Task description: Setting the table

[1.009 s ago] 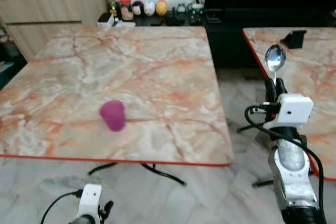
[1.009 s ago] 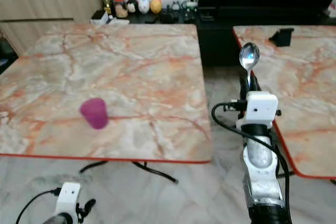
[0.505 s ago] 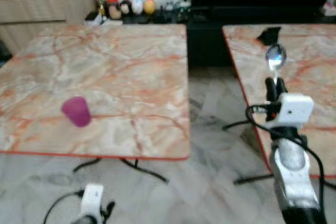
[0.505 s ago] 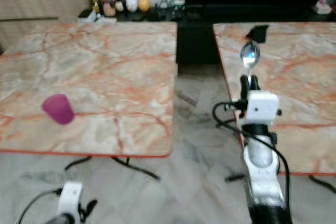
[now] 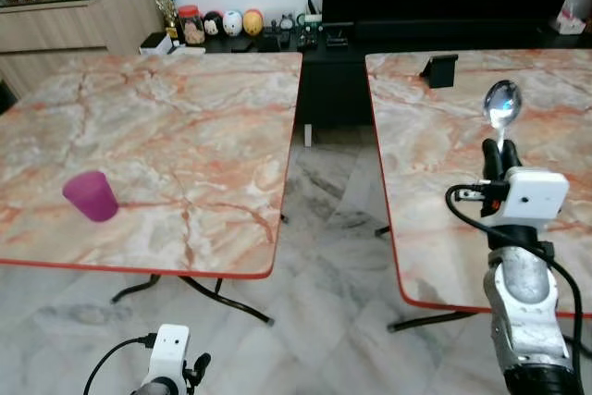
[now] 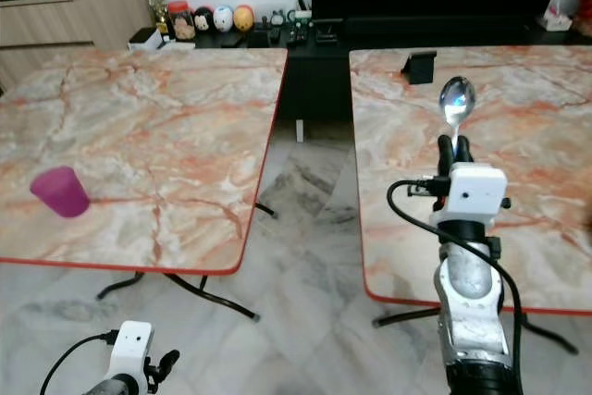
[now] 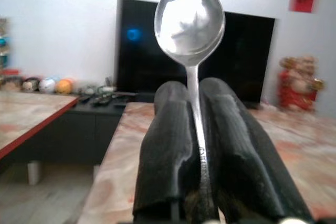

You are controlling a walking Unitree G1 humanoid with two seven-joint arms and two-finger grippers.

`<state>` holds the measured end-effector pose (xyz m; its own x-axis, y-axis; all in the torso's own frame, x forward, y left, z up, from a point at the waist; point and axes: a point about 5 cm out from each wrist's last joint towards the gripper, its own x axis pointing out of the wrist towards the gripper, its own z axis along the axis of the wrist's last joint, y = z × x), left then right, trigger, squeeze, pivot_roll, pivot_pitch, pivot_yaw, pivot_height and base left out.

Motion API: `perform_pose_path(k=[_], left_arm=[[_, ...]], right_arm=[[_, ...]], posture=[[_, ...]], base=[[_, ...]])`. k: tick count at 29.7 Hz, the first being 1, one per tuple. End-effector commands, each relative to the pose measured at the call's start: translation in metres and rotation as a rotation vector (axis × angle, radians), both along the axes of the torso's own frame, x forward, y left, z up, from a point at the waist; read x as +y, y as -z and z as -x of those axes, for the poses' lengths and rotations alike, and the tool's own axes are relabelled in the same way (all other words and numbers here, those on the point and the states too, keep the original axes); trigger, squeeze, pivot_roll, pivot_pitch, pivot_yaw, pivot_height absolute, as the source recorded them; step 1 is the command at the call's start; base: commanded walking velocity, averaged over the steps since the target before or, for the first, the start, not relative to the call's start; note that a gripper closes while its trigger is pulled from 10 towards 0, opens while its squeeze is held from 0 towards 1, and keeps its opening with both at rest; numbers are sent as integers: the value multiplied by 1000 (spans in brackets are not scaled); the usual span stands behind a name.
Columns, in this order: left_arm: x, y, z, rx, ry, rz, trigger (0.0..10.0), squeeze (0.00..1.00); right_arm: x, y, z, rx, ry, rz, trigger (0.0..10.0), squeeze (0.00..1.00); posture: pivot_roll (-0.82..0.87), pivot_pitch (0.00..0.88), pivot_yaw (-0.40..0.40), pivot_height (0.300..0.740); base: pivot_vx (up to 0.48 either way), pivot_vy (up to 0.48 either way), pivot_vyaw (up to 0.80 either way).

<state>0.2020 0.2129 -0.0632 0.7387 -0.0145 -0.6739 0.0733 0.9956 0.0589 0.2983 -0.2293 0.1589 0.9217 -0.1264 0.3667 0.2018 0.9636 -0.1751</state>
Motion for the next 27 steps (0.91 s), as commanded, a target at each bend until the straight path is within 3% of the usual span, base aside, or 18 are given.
perform_pose_path(k=[1,27], left_arm=[[3,1,2,10,4,-10,10000,0],[1,1,2,9,5,-6,10000,0]], right_arm=[[3,-6,-2,-20,-13,-2,10000,0],[3,-9,-3,-24,-15,1,10000,0]], posture=[[-2,0,29,740],[-8,0,28,740]], base=[[0,-307,0],[0,-312,0]])
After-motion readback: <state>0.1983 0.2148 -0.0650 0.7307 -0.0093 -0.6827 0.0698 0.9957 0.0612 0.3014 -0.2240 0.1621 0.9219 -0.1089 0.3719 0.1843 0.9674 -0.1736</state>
